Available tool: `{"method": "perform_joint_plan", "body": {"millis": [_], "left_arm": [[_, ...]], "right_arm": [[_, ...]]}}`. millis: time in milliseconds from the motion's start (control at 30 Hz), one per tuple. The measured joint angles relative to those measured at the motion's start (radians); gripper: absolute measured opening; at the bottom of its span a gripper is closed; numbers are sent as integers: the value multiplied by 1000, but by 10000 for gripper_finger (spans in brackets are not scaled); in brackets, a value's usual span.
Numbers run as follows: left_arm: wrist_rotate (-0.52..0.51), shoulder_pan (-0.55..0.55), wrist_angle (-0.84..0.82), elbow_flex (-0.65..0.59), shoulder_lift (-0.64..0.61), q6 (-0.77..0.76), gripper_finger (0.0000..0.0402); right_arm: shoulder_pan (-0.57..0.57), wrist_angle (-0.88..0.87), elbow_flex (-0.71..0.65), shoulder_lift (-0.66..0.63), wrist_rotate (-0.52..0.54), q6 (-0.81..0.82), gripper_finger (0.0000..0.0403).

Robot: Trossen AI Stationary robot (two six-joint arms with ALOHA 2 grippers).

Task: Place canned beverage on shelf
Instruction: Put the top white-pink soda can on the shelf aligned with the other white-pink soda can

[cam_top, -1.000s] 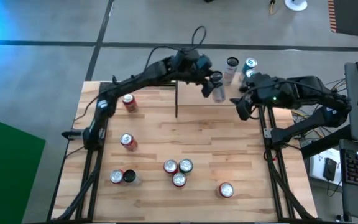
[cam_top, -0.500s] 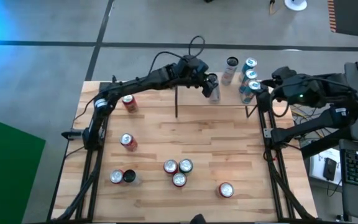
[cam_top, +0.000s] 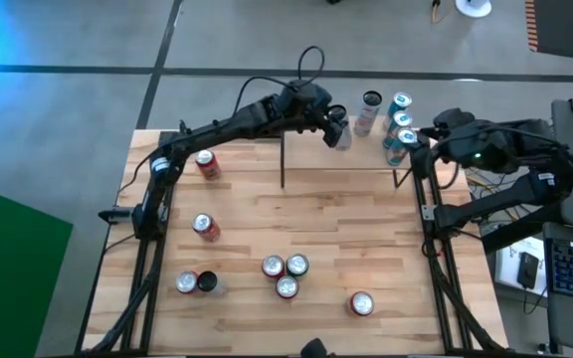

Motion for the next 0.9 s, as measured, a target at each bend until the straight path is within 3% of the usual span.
{"method": "perform_joint_plan", "body": {"millis": [200, 500, 567, 733, 900], "left_arm": [[-29, -4, -58, 11, 31, 30, 251], [-49, -29, -254, 204, 121, 165, 251], [-48, -34, -214, 183, 117, 184, 253], [-37, -38, -198, 162, 109, 191, 282], [-25, -39, -232, 203, 109, 192, 328]], "right_arm": [[0, 77, -63, -1, -2, 2, 286], [0, 98, -114, 1, -4, 38, 286], [0, 105, -114, 4, -3, 46, 286], [0, 110, -116, 14, -1, 37, 286], [0, 245, -129, 29, 2, -77, 300]]}}
